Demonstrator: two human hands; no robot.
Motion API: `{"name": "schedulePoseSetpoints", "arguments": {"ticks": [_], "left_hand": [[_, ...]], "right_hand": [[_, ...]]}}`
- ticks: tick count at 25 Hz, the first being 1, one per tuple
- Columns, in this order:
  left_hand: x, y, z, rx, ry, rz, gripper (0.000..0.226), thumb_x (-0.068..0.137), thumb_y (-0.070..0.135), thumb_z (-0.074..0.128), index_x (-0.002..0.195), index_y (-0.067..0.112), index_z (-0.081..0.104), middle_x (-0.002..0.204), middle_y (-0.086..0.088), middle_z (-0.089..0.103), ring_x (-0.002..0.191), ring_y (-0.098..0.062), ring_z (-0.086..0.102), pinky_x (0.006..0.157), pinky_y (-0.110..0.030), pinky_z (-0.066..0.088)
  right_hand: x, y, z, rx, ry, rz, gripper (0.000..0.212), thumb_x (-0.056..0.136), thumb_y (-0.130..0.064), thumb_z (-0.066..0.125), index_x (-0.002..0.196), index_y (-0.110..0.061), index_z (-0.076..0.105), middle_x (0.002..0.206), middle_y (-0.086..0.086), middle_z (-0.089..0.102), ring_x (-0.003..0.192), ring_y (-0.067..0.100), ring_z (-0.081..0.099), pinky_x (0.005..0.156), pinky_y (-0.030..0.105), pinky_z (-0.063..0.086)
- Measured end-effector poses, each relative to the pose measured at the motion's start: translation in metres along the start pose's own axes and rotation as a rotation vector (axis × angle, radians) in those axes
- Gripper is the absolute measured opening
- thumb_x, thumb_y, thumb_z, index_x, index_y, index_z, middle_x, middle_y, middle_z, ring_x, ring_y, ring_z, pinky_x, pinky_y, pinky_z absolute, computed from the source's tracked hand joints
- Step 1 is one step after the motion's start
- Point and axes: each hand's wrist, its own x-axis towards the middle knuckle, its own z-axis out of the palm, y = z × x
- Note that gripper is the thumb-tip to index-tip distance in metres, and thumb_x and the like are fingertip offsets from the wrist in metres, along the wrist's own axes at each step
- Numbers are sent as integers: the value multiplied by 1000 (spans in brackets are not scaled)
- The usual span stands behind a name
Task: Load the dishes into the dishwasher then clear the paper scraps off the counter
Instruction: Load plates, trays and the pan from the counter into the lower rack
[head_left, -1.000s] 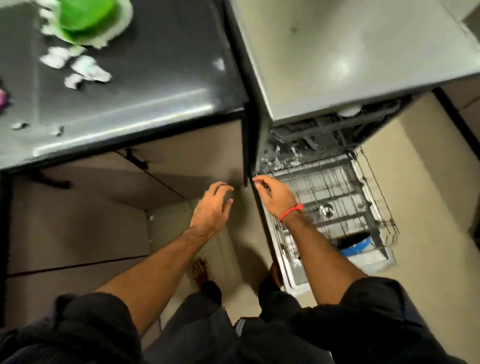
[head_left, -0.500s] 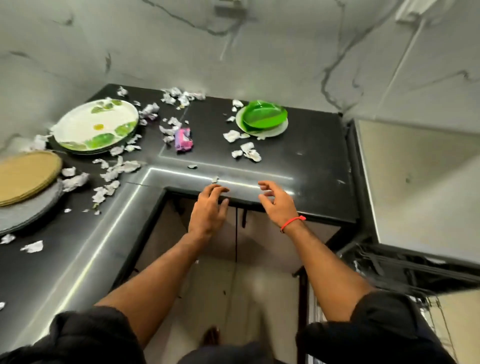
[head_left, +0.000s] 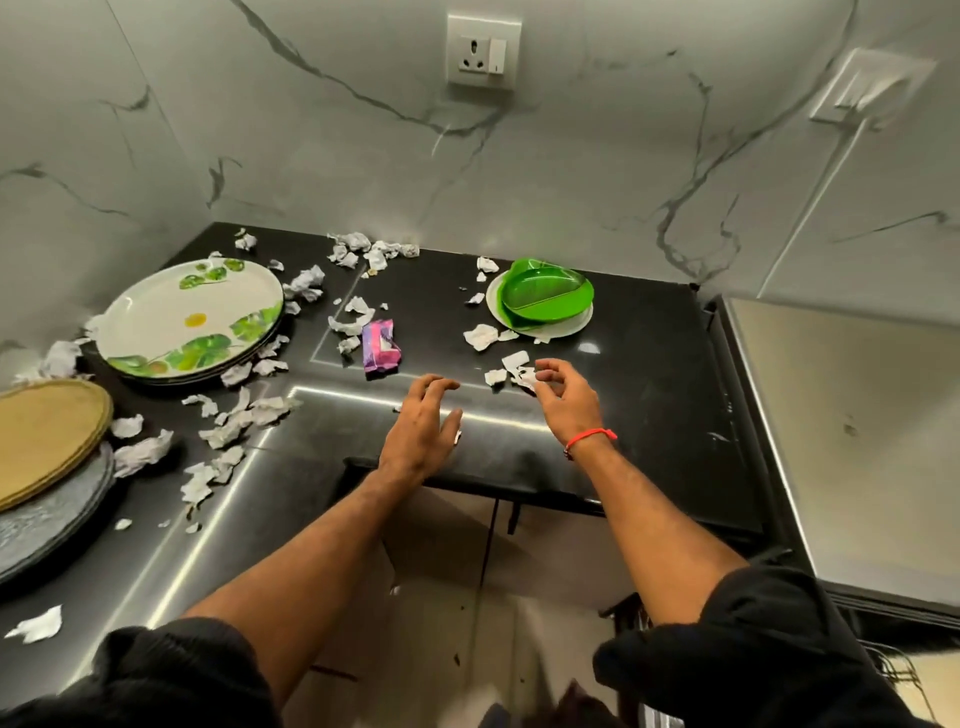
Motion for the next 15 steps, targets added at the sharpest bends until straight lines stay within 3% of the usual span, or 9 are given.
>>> {"name": "schedulePoseSetpoints", "arguments": {"ticks": [3, 6, 7, 9, 12, 15], "left_hand": [[33, 4, 24, -14, -66, -22, 44, 97, 22, 61, 139, 20, 47, 146, 2, 38, 128, -16, 48, 105, -36, 44], [73, 5, 50, -29, -146, -131, 56, 94, 17, 64, 145, 14, 41, 151, -5, 35, 137, -20, 41, 112, -28, 31], [84, 5, 57, -41, -156, -163, 61, 93, 15, 65, 147, 11, 38, 152, -9, 35, 139, -23, 38, 114, -26, 26], [108, 2, 72, -51, -168, -235, 68, 93, 15, 66, 151, 7, 32, 153, -13, 36, 143, -26, 35, 117, -25, 22], [132, 2, 82, 25, -180, -346, 76, 94, 21, 67, 156, 13, 24, 154, -11, 39, 141, -28, 38, 116, -38, 31], [134, 6, 90, 146, -283, -353, 84, 94, 24, 66, 159, 21, 14, 155, -11, 37, 136, -35, 45, 108, -48, 42]], "right_hand": [[49, 17, -10, 9, 43, 72, 25, 87, -9, 61, 109, -20, 67, 92, 0, 69, 81, 12, 64, 80, 25, 50], [112, 37, -18, 51, 98, 160, 18, 84, -21, 63, 97, -32, 66, 85, -2, 71, 83, 21, 70, 84, 40, 57], [132, 44, -19, 80, 112, 205, 17, 84, -22, 62, 98, -32, 66, 82, -2, 71, 79, 22, 71, 81, 44, 59], [174, 54, -17, 162, 117, 324, 21, 88, -19, 62, 108, -15, 66, 80, 3, 69, 68, 22, 69, 67, 41, 61], [218, 65, -6, 246, 77, 461, 34, 92, -26, 61, 117, -3, 60, 88, 11, 66, 59, 22, 67, 51, 32, 53], [234, 72, 6, 270, 46, 535, 20, 95, -25, 59, 108, -9, 57, 88, 12, 65, 61, 26, 68, 51, 34, 57]]}}
